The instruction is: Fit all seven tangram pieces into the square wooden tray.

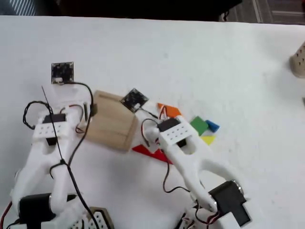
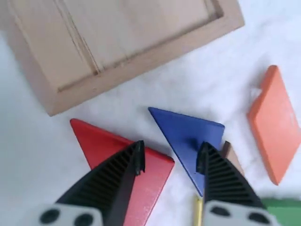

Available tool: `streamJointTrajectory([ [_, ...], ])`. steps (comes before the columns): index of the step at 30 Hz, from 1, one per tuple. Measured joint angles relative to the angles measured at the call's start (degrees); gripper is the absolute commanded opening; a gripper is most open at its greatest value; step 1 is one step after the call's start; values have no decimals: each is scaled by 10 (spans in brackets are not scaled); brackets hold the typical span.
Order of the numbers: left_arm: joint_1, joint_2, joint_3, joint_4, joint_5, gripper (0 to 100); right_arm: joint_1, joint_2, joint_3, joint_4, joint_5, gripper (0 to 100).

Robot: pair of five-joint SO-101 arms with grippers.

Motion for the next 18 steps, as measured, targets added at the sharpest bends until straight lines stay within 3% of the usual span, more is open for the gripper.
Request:
streamJointTrajectory([
  [5,0,19,0,-4,0,264,16,34,-11,0,76,198],
  [18,0,33,0,-25,0,264,33,113,-68,0,113,196],
])
